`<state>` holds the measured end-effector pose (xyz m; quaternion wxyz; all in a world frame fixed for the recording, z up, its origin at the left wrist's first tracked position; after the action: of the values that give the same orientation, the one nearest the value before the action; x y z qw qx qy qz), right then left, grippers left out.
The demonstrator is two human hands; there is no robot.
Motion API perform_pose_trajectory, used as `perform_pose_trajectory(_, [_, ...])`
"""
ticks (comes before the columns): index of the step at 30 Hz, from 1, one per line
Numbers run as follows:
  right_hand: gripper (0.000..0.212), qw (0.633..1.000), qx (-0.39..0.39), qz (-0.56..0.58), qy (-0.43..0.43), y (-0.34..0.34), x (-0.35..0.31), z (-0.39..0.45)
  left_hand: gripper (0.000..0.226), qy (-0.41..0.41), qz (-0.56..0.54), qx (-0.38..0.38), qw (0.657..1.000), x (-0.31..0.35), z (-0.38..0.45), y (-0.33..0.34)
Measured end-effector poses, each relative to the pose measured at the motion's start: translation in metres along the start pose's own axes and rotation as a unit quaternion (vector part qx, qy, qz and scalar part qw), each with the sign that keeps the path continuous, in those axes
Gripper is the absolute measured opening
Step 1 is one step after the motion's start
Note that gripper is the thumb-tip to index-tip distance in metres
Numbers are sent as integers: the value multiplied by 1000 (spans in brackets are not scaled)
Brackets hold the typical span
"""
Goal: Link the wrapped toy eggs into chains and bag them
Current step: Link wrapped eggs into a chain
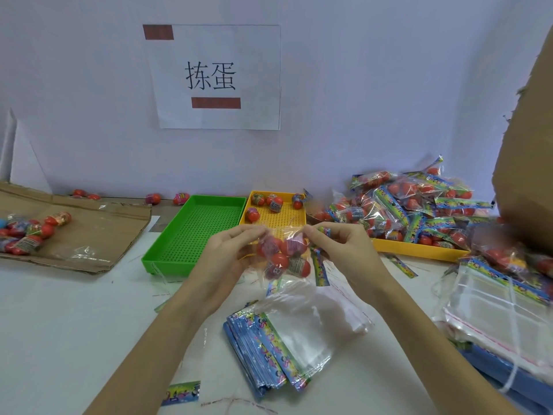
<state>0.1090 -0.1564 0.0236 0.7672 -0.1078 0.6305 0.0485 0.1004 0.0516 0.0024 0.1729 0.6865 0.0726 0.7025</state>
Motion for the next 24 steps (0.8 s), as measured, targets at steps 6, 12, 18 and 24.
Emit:
perform_pose_trajectory(6, [21, 999, -6, -36, 1, 0, 1, 0, 40, 13, 49, 0, 999, -2, -3, -1])
perform_pose_trajectory(12, [24, 996, -15, -80, -37, 1, -3, 0, 41, 25, 128, 13, 991, -1, -2, -6])
perform_pose_trajectory(18, [9, 987, -52, -151, -30, -5, -3, 0, 29, 43, 131, 17, 990, 4, -2, -7])
perform_pose_trajectory(24, [16, 988, -16, -150, -34, -12, -3, 3, 26, 27, 124, 33, 991, 10, -5, -10])
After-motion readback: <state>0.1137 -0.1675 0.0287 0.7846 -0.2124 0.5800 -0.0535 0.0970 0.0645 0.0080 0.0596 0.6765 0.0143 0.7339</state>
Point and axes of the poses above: each hand's wrist, its own z-axis towards the middle knuckle, its own y-axis out of the palm, x = y × z, the point moved 4 cm from there along z, towards the middle knuckle, and after that the axes turned 5 degrees about -x, right-handed, at the moved point
